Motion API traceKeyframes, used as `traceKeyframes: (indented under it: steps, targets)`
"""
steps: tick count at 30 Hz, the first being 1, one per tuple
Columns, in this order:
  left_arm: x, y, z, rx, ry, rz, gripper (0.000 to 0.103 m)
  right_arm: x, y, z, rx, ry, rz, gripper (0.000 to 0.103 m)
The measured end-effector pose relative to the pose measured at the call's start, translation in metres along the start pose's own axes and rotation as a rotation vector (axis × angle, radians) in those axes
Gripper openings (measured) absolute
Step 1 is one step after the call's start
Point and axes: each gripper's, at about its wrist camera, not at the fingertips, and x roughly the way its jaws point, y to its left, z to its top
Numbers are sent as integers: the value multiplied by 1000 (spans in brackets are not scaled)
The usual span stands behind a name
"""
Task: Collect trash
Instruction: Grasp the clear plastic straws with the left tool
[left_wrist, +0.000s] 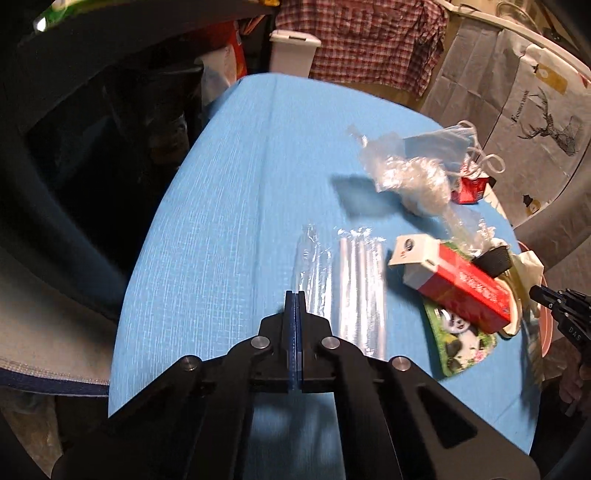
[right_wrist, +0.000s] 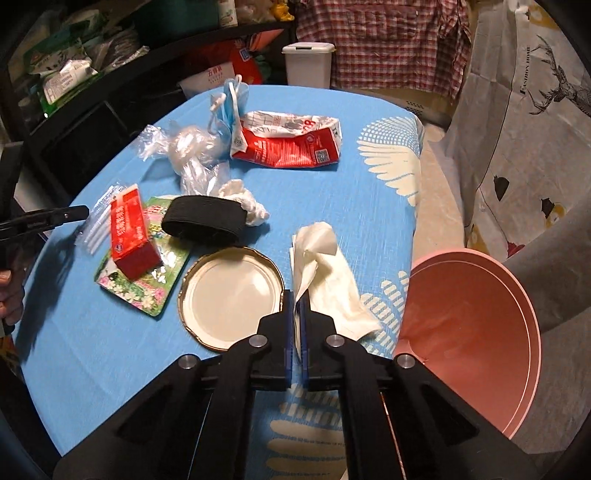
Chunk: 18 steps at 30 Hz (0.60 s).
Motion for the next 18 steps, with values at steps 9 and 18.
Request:
traceKeyframes:
  steps: [9,18]
  targets:
    - [-29,-11,6,24,-84,-9,0,-20,-4,2,23,-67,4,2]
    - [-57,-17,13,35,-163,-4,0,-46,-11,3,58,-158,-1,2]
